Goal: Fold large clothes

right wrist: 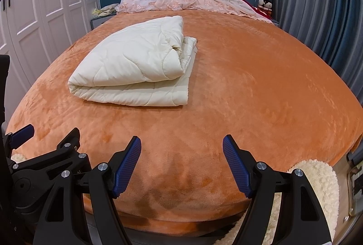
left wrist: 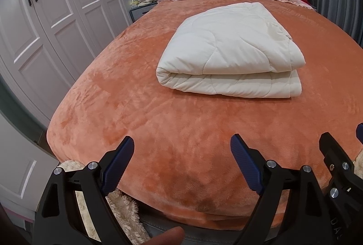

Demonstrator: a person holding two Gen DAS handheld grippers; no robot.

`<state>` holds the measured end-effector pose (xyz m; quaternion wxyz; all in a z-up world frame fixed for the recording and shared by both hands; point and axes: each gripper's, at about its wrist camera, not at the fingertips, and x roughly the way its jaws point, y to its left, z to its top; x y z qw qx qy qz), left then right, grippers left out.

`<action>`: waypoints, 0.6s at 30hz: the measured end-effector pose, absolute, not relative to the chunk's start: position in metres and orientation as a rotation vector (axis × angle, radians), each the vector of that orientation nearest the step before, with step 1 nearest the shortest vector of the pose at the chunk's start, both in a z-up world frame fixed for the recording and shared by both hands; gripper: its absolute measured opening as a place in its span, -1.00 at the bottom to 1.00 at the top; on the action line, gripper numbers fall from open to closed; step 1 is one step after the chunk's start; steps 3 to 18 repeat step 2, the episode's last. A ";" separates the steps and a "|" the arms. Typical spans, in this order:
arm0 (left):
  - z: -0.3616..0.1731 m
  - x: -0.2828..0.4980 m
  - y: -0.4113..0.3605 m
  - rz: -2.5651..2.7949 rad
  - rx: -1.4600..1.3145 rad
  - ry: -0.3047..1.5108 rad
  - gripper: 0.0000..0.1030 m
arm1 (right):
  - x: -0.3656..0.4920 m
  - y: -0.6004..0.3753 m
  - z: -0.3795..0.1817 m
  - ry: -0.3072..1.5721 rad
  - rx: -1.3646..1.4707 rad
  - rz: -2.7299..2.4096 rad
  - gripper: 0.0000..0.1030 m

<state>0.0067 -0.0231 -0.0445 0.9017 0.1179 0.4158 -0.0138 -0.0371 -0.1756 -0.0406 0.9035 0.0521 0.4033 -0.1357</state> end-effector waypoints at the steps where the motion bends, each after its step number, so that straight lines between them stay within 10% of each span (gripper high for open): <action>1: -0.044 0.007 -0.023 -0.029 0.240 0.860 0.63 | -0.037 -0.174 -0.041 0.833 0.109 -0.282 0.41; 18: -0.044 0.007 -0.022 -0.030 0.238 0.859 0.63 | -0.037 -0.175 -0.041 0.833 0.108 -0.282 0.41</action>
